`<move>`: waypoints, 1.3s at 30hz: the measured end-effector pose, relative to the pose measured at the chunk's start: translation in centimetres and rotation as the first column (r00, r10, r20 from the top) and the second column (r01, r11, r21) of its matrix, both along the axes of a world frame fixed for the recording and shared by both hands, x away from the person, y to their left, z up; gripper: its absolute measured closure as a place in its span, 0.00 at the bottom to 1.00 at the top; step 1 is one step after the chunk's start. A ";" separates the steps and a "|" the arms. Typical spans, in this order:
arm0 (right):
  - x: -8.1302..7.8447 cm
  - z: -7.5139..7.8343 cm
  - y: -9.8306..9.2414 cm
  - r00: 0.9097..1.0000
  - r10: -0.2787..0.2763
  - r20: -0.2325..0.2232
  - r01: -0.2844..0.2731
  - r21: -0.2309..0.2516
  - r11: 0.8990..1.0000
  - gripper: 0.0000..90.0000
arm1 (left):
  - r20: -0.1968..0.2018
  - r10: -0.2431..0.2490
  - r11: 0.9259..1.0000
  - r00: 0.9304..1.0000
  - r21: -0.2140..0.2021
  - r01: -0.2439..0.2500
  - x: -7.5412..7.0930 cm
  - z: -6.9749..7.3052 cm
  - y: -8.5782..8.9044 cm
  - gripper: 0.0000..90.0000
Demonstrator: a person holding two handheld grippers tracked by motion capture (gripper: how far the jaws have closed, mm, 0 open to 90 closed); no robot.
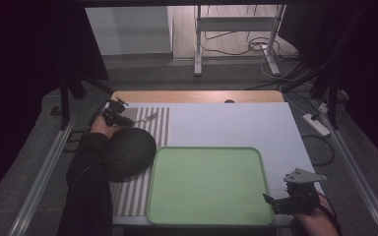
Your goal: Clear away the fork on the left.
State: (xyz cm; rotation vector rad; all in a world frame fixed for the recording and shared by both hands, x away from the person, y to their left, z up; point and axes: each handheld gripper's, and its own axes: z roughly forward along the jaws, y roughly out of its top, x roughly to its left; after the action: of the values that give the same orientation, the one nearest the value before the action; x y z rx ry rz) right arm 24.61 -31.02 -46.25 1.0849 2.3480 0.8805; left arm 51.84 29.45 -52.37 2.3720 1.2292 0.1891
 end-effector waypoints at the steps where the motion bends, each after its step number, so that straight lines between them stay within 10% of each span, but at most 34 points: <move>1: 0.0 0.0 0.0 1.000 0.000 0.000 0.000 0.000 1.000 0.00 | -0.007 -0.011 1.000 1.000 -0.013 0.011 0.0 0.0 0.1 0.84; 11: 0.0 0.0 0.0 1.000 -0.002 -0.001 0.002 0.005 1.000 0.00 | 0.016 -0.020 0.990 1.000 -0.140 0.022 -0.8 -0.7 1.0 0.93; 26: 0.0 0.0 0.0 1.000 -0.004 -0.002 0.004 0.007 1.000 0.00 | 0.067 0.027 0.999 0.997 -0.048 -0.023 -0.7 0.2 1.5 0.93; 39: 0.0 0.0 0.0 1.000 -0.004 -0.002 0.004 0.007 1.000 0.00 | 0.089 0.038 0.996 0.995 -0.088 -0.031 -1.8 1.9 2.9 0.93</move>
State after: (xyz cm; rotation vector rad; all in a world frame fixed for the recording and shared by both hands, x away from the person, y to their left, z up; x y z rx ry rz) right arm 24.65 -31.03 -46.25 1.0929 2.3456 0.8870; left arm 50.03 32.31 -50.49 2.2446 1.2119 0.2467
